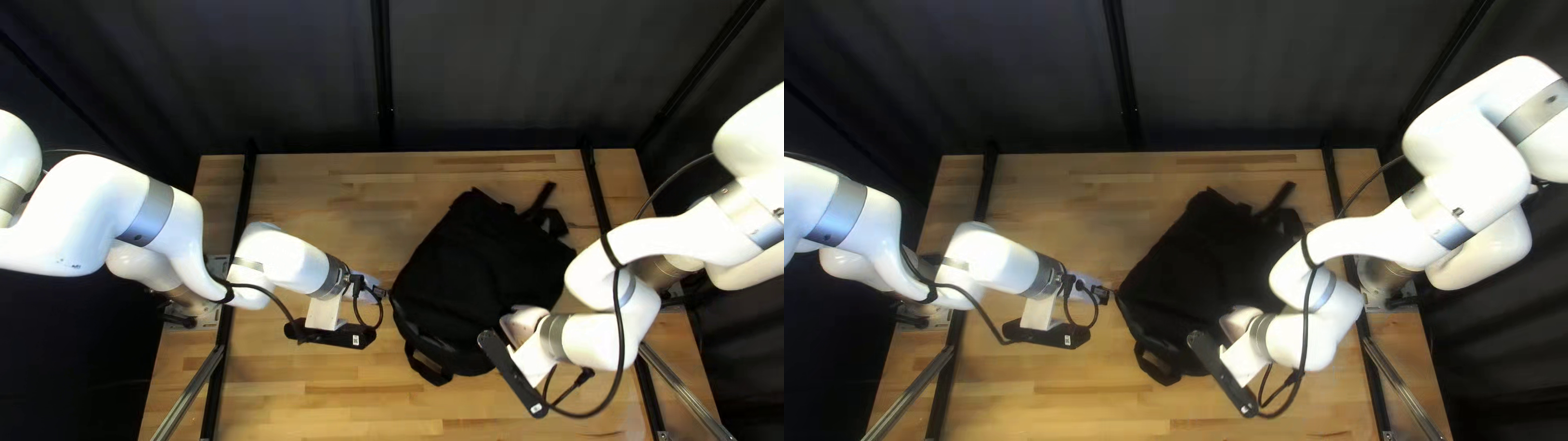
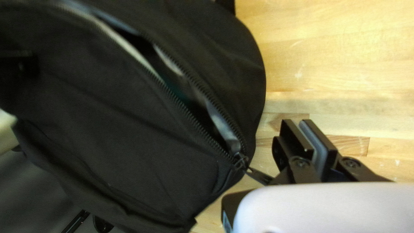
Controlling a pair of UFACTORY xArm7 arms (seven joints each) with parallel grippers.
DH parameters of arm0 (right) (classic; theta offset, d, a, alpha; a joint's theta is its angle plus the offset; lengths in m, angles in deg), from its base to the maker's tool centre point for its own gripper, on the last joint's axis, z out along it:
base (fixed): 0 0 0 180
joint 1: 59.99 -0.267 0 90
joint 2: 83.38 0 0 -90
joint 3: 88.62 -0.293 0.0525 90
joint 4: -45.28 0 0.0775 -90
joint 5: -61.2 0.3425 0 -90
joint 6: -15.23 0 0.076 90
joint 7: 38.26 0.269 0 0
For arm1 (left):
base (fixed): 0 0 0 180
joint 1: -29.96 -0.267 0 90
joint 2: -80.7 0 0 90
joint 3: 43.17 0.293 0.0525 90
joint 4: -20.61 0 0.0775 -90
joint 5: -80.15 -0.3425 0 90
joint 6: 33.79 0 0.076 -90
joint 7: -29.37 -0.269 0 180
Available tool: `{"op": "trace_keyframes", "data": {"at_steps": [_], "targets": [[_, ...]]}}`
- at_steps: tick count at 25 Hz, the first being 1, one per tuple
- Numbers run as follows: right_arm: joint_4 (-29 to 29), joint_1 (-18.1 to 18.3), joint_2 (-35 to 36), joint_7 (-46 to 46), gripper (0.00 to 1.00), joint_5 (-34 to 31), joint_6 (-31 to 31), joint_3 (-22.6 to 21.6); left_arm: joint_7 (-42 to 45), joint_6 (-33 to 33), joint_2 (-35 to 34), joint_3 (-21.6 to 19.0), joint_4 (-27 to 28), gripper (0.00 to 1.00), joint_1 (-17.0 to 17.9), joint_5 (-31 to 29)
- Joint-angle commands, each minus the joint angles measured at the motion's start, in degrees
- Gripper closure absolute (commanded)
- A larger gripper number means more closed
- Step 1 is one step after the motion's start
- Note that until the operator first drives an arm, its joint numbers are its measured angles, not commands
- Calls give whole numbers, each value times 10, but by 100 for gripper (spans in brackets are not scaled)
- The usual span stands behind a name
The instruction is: Remove a lunch box from a kids backpack
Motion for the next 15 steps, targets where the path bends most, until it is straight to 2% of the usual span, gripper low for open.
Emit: {"op": "trace_keyframes", "data": {"at_steps": [1,4,5,6,7,11,15], "targets": [[55,-9,-57,-81,95,46,22,40,23,-6,15,-21,21,100,-12,-25],[87,-19,-96,-131,87,71,25,67,42,-6,31,-36,38,100,-23,-53],[93,-22,-104,-141,70,77,25,73,46,-5,35,-38,41,100,-25,-60],[99,-25,-112,-150,48,82,25,78,49,-5,38,-40,43,100,-28,-65],[108,-29,-124,-163,0,89,25,86,54,-4,43,-43,46,100,-31,-74],[96,-40,-135,-162,0,104,0,82,52,-2,44,-42,47,100,-30,-73],[36,-43,-96,-93,0,101,-51,35,33,-2,38,-34,42,100,-18,-52]]}}
